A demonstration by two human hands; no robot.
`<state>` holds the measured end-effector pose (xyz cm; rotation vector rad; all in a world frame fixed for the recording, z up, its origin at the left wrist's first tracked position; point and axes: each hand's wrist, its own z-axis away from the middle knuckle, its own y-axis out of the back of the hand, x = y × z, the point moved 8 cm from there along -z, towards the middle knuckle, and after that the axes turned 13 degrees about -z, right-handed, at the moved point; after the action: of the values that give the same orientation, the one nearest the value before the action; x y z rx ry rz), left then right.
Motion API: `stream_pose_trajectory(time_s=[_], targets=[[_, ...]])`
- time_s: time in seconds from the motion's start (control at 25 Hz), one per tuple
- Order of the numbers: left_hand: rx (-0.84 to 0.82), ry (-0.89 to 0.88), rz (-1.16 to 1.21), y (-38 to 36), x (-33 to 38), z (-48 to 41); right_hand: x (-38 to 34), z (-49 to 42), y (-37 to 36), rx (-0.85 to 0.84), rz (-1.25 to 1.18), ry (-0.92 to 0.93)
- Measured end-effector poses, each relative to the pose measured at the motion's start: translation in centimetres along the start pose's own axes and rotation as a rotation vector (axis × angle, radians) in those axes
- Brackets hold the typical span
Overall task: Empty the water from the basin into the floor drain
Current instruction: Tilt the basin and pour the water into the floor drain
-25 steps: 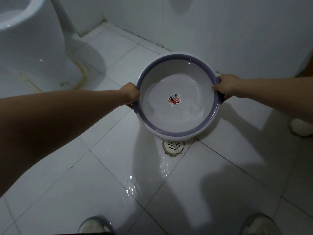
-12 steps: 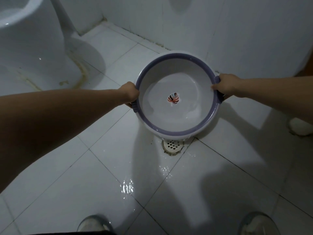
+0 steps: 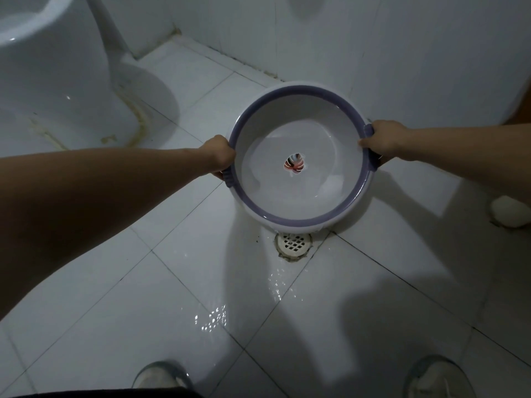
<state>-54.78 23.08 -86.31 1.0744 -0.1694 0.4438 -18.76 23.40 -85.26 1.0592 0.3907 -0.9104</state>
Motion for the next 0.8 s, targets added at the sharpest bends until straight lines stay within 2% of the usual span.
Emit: stream_pose_trajectory(time_s=[0.8], targets=[[0.007,-0.022,-0.013,0.2,0.04,-0.24,-0.43,0.11,0.23,0.035,0.022,0.036]])
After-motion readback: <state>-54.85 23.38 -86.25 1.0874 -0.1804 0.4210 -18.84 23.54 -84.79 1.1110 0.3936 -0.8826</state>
